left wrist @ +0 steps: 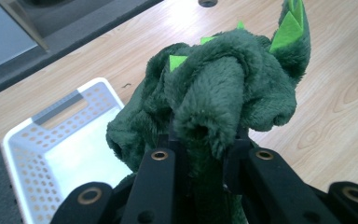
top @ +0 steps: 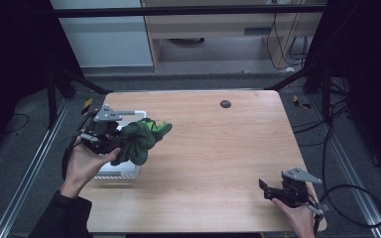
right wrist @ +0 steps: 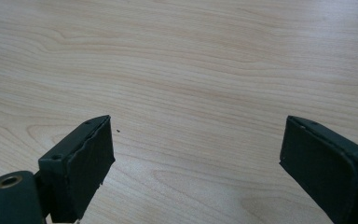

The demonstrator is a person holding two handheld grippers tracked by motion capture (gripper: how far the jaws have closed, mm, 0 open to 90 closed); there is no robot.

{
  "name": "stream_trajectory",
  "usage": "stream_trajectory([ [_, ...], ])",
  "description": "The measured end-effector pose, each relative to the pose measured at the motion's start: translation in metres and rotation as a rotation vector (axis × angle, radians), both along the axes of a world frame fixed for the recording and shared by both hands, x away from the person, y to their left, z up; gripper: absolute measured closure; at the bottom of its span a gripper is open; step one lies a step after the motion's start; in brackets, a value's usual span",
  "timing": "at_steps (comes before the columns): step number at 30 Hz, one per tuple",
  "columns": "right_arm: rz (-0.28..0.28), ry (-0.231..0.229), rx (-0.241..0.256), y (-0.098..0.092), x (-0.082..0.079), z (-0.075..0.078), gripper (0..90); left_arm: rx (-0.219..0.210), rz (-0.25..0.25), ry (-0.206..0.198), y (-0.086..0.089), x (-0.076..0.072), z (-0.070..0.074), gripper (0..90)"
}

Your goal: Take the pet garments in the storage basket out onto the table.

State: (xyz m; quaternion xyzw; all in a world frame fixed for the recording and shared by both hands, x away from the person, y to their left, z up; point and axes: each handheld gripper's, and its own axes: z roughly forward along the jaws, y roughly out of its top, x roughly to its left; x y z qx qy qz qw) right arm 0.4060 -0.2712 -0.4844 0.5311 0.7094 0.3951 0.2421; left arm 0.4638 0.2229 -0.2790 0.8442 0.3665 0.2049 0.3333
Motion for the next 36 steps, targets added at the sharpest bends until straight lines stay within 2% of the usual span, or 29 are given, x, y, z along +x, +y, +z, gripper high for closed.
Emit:
stream_trajectory([
  [9,-0.001,-0.003,0.003,0.0,0.0,0.001,9.6,-0.004,-0.037,0.007,-0.02,0.003,-0.005,78.4],
  [21,0.0,-0.007,0.003,-0.001,-0.001,0.002,9.6,0.023,-0.102,0.022,-0.047,0.005,-0.009,78.4],
  [36,-0.004,-0.013,0.007,-0.001,-0.001,0.002,9.2,0.043,-0.158,0.067,-0.075,0.01,-0.032,78.3],
])
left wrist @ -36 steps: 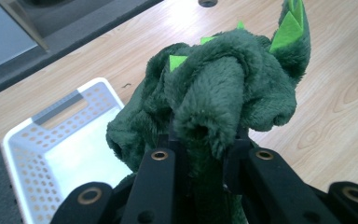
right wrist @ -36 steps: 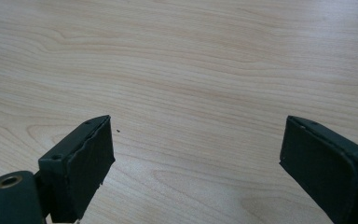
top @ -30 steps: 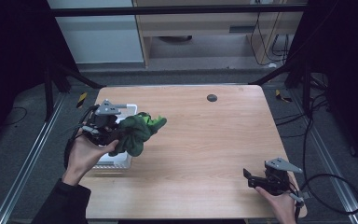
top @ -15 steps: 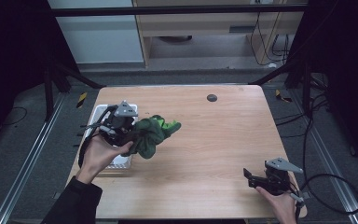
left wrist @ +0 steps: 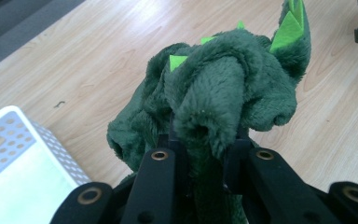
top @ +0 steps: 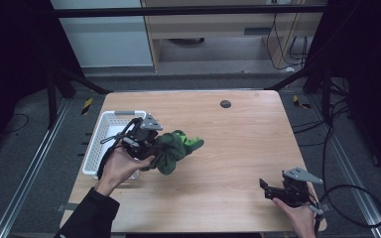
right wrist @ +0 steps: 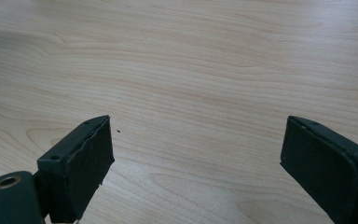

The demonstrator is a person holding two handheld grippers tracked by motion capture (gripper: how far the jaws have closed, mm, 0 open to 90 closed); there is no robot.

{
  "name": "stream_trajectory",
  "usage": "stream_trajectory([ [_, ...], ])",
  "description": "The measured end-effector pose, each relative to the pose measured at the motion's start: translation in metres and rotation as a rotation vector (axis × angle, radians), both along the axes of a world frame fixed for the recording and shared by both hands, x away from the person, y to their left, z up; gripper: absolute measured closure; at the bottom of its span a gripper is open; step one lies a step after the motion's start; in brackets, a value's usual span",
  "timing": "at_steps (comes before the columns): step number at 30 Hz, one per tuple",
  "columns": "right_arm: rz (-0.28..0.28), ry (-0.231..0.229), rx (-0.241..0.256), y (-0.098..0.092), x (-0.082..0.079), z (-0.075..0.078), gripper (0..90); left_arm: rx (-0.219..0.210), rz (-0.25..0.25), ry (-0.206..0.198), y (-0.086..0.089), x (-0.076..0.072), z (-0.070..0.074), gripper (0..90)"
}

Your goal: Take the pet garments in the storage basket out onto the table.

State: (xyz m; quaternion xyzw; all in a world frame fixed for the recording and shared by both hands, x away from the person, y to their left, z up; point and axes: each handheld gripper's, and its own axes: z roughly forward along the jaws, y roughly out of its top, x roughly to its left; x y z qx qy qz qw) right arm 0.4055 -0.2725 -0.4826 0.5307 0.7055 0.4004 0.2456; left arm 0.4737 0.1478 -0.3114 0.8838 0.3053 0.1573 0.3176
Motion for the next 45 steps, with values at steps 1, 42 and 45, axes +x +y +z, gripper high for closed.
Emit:
stream_trajectory([
  [1,0.001,-0.001,-0.001,0.0,0.0,0.0,9.2,-0.001,-0.002,0.001,-0.002,0.0,-0.001,78.3],
  [42,0.002,-0.004,-0.003,0.0,0.0,0.0,8.9,0.086,-0.125,0.126,-0.058,0.007,-0.071,77.9],
  [45,0.003,-0.006,-0.004,0.0,0.0,0.0,8.9,0.086,-0.129,0.137,-0.06,0.008,-0.076,77.9],
])
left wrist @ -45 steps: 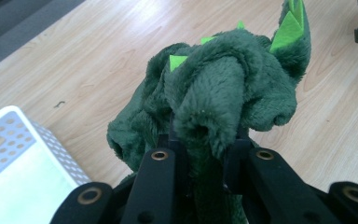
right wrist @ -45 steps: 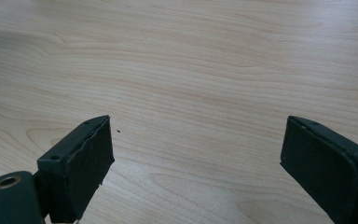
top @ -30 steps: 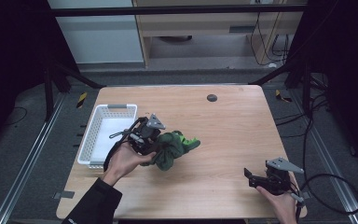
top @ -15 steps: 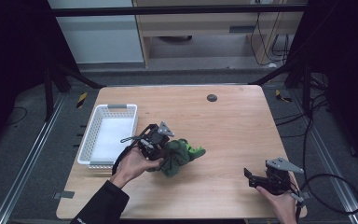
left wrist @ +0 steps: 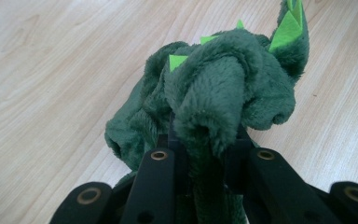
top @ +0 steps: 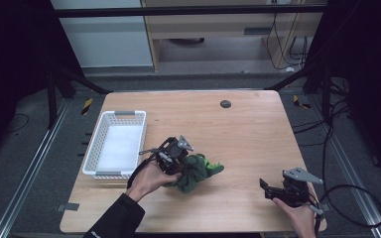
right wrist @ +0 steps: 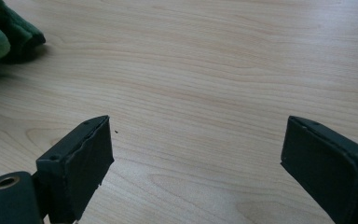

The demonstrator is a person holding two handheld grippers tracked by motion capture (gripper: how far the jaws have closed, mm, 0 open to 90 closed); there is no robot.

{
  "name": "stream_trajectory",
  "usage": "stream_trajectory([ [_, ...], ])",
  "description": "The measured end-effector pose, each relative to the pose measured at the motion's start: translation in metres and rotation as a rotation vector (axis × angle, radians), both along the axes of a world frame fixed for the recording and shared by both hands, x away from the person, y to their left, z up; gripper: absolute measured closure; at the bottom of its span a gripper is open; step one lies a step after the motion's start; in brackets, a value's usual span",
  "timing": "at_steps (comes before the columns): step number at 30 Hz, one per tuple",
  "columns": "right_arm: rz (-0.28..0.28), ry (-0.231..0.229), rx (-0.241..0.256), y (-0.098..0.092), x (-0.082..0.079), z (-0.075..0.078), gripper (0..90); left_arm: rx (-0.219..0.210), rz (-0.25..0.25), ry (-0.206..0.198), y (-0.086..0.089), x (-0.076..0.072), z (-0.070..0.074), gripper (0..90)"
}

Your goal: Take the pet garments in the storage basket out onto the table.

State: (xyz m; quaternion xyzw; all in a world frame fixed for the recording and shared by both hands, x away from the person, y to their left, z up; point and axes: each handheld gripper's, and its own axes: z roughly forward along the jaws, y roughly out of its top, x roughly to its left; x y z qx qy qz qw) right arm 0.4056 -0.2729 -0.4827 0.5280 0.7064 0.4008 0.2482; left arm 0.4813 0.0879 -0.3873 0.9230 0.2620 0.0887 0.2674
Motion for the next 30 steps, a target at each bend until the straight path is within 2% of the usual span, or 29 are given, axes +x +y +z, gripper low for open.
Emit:
stream_trajectory([
  [19,0.002,0.0,-0.001,0.0,0.0,0.0,8.8,0.01,-0.041,0.034,-0.014,-0.004,-0.021,76.8],
  [24,0.005,-0.005,-0.008,0.0,0.0,-0.001,8.7,0.0,-0.059,0.033,-0.016,-0.006,-0.028,73.2],
  [30,0.006,-0.005,-0.012,0.0,0.0,-0.001,8.7,-0.015,-0.054,0.041,-0.016,-0.006,-0.032,68.2],
])
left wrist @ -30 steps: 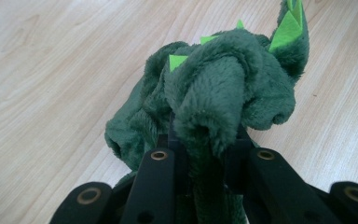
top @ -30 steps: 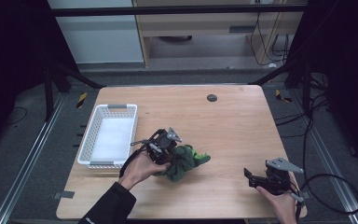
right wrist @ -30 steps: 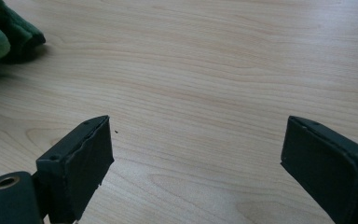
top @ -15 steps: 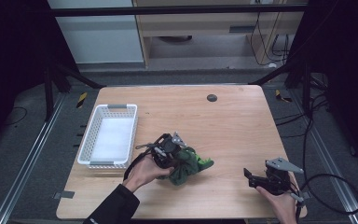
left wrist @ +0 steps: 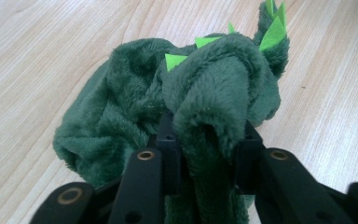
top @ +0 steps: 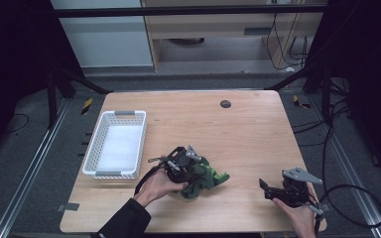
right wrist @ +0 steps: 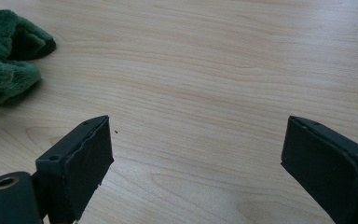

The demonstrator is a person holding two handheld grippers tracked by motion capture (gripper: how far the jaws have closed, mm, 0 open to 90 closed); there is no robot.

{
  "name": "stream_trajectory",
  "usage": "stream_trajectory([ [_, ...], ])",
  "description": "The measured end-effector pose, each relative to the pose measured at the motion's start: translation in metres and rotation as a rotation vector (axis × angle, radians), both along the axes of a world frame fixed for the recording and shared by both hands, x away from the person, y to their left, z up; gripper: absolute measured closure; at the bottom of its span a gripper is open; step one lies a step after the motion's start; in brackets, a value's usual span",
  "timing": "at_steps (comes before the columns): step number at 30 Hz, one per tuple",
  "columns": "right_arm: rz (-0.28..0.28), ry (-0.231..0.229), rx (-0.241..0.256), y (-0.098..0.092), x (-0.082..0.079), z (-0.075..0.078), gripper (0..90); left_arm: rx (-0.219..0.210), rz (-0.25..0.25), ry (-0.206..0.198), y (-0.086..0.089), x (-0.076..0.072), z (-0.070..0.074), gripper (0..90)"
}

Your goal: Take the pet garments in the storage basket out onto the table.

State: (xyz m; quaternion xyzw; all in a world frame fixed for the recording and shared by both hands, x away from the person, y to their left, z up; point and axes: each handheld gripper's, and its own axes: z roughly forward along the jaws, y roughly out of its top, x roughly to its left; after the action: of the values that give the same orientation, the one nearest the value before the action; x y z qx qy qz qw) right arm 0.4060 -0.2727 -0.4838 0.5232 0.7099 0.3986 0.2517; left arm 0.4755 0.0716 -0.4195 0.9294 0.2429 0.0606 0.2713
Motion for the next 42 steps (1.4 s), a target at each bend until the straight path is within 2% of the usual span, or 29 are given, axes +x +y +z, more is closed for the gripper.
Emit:
stream_trajectory([
  [4,0.0,0.0,0.0,0.0,0.0,0.0,8.7,-0.016,-0.004,0.001,0.001,0.0,-0.001,61.4],
  [18,-0.002,0.007,0.007,0.0,0.0,0.0,8.5,-0.027,-0.008,-0.015,0.005,-0.005,-0.004,37.2],
  [23,-0.002,0.003,0.001,-0.001,0.0,0.0,8.4,-0.043,-0.003,-0.019,0.009,-0.006,-0.003,31.4],
  [31,-0.001,0.003,0.0,-0.001,0.0,0.0,8.2,-0.071,0.016,-0.049,0.02,-0.011,0.002,25.0],
  [42,-0.001,0.004,0.0,-0.001,0.0,-0.001,8.0,-0.18,0.057,-0.07,0.046,-0.018,0.012,23.1],
])
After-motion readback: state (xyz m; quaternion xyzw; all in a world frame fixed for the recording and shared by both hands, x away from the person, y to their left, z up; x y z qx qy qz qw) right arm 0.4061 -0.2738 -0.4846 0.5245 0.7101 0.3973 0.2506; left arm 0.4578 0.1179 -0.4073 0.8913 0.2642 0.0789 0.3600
